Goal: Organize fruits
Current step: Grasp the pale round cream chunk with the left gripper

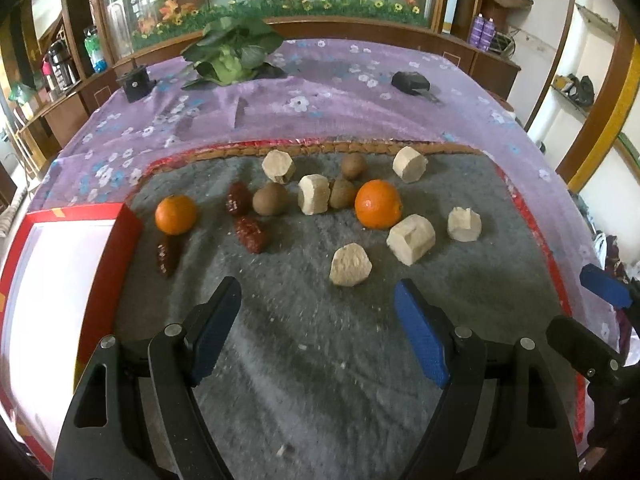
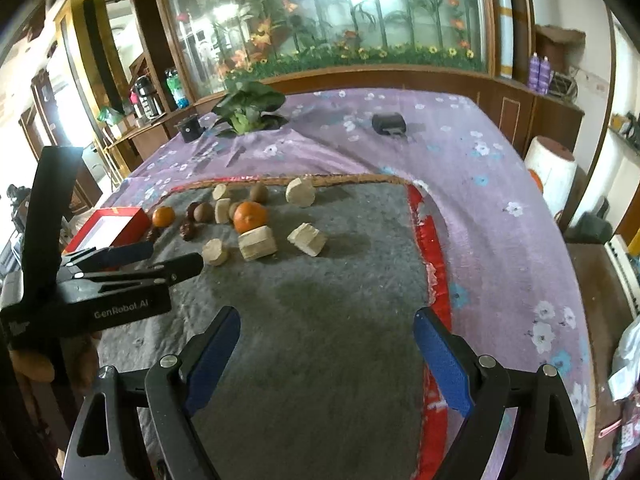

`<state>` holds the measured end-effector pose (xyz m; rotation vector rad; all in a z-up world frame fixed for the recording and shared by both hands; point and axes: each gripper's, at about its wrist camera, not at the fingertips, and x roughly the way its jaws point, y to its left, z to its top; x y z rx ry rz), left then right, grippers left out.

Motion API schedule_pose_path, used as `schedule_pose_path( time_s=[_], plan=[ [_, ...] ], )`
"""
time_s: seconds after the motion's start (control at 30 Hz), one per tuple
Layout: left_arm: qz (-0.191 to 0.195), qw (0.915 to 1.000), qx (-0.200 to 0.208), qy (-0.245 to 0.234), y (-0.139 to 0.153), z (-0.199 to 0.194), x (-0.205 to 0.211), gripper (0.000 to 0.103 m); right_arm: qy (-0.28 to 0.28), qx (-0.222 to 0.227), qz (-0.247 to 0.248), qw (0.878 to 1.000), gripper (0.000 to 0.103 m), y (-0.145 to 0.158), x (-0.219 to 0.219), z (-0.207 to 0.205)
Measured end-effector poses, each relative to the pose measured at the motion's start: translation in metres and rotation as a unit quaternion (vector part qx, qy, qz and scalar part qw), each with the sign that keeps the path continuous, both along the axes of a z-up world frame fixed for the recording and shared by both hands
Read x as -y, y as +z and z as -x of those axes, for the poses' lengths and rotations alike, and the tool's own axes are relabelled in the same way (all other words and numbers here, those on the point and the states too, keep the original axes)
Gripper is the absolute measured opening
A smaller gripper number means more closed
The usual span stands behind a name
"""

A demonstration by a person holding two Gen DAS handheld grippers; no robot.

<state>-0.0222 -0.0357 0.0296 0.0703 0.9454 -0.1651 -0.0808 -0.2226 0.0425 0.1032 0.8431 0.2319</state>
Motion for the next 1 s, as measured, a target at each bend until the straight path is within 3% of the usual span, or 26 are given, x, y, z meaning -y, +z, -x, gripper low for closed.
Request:
schedule_pose_path(
  time_s=[0.8,0.9,0.97,1.0],
  plan=[
    [-0.008,0.9996,-0.023,0.013,-0.023,-0.025,0.007,0.078,0.041,-0.020,0.016,0.999,0.081,-0.011,-0.011,-0.057],
    [-0.010,0.9997,-0.021,0.011,-0.023,-0.025,0.008,0.062,0.040,-0.018,0.021,0.999,0.081,-0.010,-0.011,-0.059],
    [-0.007,0.9998,-0.019,0.004,-0.023,-0.025,0.008,0.054,0.047,-0.017,0.019,0.999,0.075,-0.010,-0.012,-0.060],
    [-0.005,0.9998,-0.017,-0.001,-0.021,-0.024,0.009,0.041,0.050,-0.018,0.018,0.998,0.074,-0.010,-0.012,-0.061]
  ],
)
